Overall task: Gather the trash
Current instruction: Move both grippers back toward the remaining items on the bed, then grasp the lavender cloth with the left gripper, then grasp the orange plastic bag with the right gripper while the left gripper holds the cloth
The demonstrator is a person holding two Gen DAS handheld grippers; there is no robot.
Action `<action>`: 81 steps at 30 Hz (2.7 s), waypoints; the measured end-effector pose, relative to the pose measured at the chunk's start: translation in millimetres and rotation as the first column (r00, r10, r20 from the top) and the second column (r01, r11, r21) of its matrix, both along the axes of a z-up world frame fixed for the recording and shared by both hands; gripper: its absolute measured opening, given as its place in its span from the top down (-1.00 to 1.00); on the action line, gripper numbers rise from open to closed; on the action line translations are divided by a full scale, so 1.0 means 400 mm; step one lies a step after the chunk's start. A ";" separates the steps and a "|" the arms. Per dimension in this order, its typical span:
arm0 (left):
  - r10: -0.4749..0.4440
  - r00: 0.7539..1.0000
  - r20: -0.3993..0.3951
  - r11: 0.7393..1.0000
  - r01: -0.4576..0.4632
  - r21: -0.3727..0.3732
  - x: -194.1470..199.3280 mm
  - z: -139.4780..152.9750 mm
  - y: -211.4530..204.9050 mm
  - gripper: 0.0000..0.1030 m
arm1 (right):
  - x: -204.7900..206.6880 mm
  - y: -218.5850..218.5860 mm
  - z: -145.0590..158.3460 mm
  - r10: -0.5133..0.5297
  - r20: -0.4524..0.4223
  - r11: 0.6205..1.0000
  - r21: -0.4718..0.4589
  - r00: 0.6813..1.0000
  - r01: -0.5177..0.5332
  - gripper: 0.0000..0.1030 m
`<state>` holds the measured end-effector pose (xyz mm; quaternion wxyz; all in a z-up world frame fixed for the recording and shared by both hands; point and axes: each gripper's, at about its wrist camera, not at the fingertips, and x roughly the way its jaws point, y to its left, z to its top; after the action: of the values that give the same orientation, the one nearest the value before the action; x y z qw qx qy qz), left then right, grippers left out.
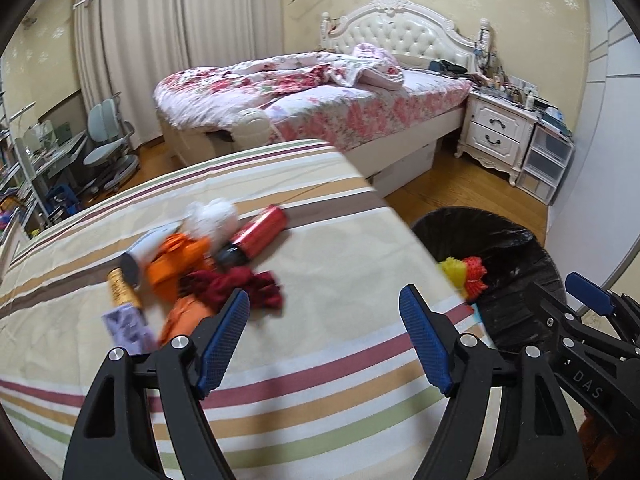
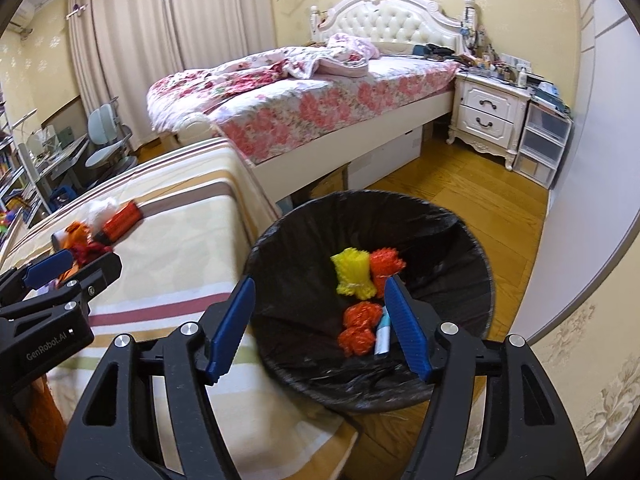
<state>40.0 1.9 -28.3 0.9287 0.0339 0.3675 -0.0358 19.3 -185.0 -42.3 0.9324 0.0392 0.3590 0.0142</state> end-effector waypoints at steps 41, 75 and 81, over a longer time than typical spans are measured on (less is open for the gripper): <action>0.138 0.986 -0.095 0.985 -0.146 -0.093 -0.092 -0.048 0.339 0.40 | -0.007 0.409 -0.012 0.334 -0.076 0.940 -0.048 0.940 -0.338 -0.29; 0.287 0.953 -0.101 0.951 -0.296 -0.092 -0.114 -0.063 0.542 0.40 | 0.015 0.548 -0.037 0.383 -0.155 0.909 -0.111 0.911 -0.401 -0.05; 0.288 0.952 -0.102 0.950 -0.298 -0.093 -0.117 -0.062 0.546 0.40 | 0.012 0.580 -0.035 0.435 -0.151 0.885 -0.111 0.888 -0.452 0.44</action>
<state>-6.6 220.3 -53.2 0.9073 -0.0723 0.4062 0.0815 24.1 46.9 -56.2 0.8811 -0.1100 0.4146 0.1991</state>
